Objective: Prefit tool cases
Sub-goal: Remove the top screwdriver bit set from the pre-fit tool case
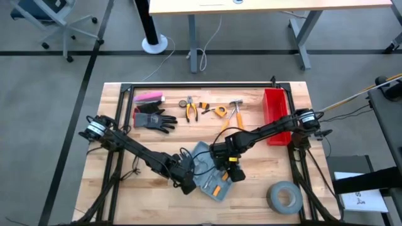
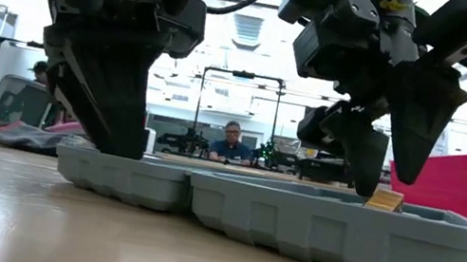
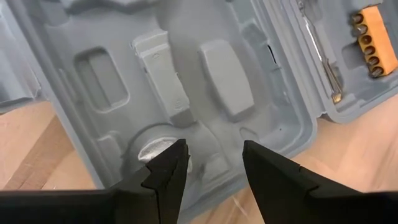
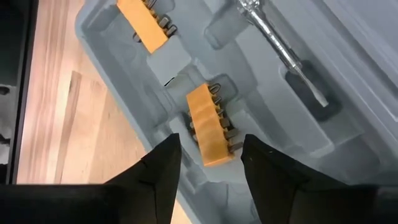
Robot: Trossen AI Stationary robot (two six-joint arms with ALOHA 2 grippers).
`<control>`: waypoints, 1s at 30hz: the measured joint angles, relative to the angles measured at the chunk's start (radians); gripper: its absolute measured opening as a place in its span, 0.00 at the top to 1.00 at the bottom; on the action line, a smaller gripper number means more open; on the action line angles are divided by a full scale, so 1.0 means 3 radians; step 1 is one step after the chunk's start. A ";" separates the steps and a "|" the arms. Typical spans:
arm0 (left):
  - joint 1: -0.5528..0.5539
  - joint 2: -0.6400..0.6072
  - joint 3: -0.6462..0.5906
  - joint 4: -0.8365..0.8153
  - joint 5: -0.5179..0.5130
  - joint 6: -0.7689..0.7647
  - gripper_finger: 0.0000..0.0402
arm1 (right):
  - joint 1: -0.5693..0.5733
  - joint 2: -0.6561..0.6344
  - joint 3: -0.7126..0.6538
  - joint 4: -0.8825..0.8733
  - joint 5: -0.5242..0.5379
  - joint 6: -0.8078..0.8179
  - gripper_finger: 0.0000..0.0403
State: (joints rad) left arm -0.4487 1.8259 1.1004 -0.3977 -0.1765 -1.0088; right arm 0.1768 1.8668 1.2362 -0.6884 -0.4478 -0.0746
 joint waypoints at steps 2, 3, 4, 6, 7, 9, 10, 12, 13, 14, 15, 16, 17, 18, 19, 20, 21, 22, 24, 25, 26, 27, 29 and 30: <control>0.0003 0.0000 0.0000 -0.0002 -0.0002 0.0000 0.59 | 0.0000 0.0010 0.0000 0.0008 0.0006 -0.0006 0.64; 0.0002 0.0000 0.0000 -0.0003 -0.0002 0.0000 0.59 | 0.0000 0.0027 0.0000 0.0023 0.0005 -0.0005 0.65; 0.0002 0.0000 0.0000 -0.0004 -0.0002 0.0001 0.59 | -0.0001 0.0048 0.0000 0.0025 0.0006 -0.0001 0.65; 0.0002 0.0000 0.0000 -0.0004 -0.0002 0.0001 0.59 | -0.0002 0.0111 0.0000 0.0031 0.0001 -0.0004 0.67; 0.0002 0.0000 0.0000 -0.0004 -0.0002 0.0000 0.59 | -0.0003 0.0146 0.0003 0.0036 -0.0017 -0.0004 0.67; 0.0004 0.0000 0.0000 -0.0005 -0.0001 0.0000 0.59 | -0.0012 0.0204 0.0013 0.0041 -0.0104 0.0028 0.68; 0.0002 0.0000 0.0000 -0.0005 -0.0001 0.0000 0.59 | -0.0024 0.0223 0.0014 0.0041 -0.0189 0.0037 0.68; 0.0002 0.0000 0.0000 -0.0008 -0.0001 0.0000 0.59 | -0.0038 0.0239 0.0011 0.0047 -0.0364 0.0062 0.68; 0.0002 0.0000 0.0000 -0.0014 0.0000 0.0000 0.59 | -0.0037 0.0240 0.0009 0.0047 -0.0383 0.0073 0.68; 0.0002 0.0000 0.0001 -0.0027 -0.0001 0.0000 0.59 | -0.0035 0.0240 0.0008 0.0045 -0.0383 0.0078 0.68; 0.0002 0.0000 0.0001 -0.0042 -0.0001 0.0001 0.59 | -0.0033 0.0240 0.0008 0.0045 -0.0383 0.0091 0.68; 0.0002 0.0000 0.0001 -0.0047 0.0000 0.0001 0.59 | -0.0033 0.0240 0.0008 0.0044 -0.0378 0.0101 0.68; 0.0002 0.0000 0.0001 -0.0048 0.0000 0.0001 0.59 | -0.0033 0.0240 0.0008 0.0043 -0.0376 0.0101 0.69; 0.0003 0.0000 0.0001 -0.0050 0.0000 0.0001 0.59 | -0.0029 0.0241 0.0008 0.0045 -0.0361 0.0101 0.69; 0.0002 0.0000 0.0001 -0.0054 0.0000 0.0001 0.59 | -0.0021 0.0254 0.0008 0.0050 -0.0332 0.0101 0.70; 0.0003 0.0000 0.0001 -0.0056 0.0000 0.0003 0.59 | -0.0015 0.0258 0.0009 0.0052 -0.0290 0.0100 0.71; 0.0004 0.0000 0.0001 -0.0057 0.0000 0.0003 0.59 | -0.0012 0.0258 0.0009 0.0050 -0.0251 0.0098 0.72; 0.0004 0.0000 0.0001 -0.0062 0.0001 0.0003 0.59 | -0.0006 0.0258 0.0009 0.0050 -0.0225 0.0091 0.73; 0.0004 0.0000 0.0001 -0.0082 0.0001 0.0003 0.59 | -0.0006 0.0261 0.0008 0.0055 -0.0183 0.0055 0.77; 0.0003 0.0000 0.0002 -0.0099 0.0002 0.0003 0.59 | -0.0006 0.0261 0.0008 0.0055 -0.0164 0.0030 0.80; 0.0002 0.0000 0.0002 -0.0116 0.0003 0.0004 0.59 | -0.0006 0.0261 0.0008 0.0055 -0.0153 0.0017 0.83; 0.0004 0.0000 0.0002 -0.0125 0.0004 0.0003 0.59 | -0.0006 0.0261 0.0008 0.0050 -0.0151 0.0002 0.86; 0.0004 0.0000 0.0002 -0.0129 0.0007 0.0003 0.59 | -0.0006 0.0261 0.0008 0.0042 -0.0151 -0.0042 0.93; 0.0004 0.0000 0.0002 -0.0129 0.0007 0.0003 0.59 | -0.0006 0.0262 0.0008 0.0033 -0.0144 -0.0067 0.96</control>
State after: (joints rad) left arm -0.4477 1.8259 1.1010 -0.4366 -0.1744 -1.0080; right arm 0.1749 1.9453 1.2385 -0.6785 -0.4911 -0.0946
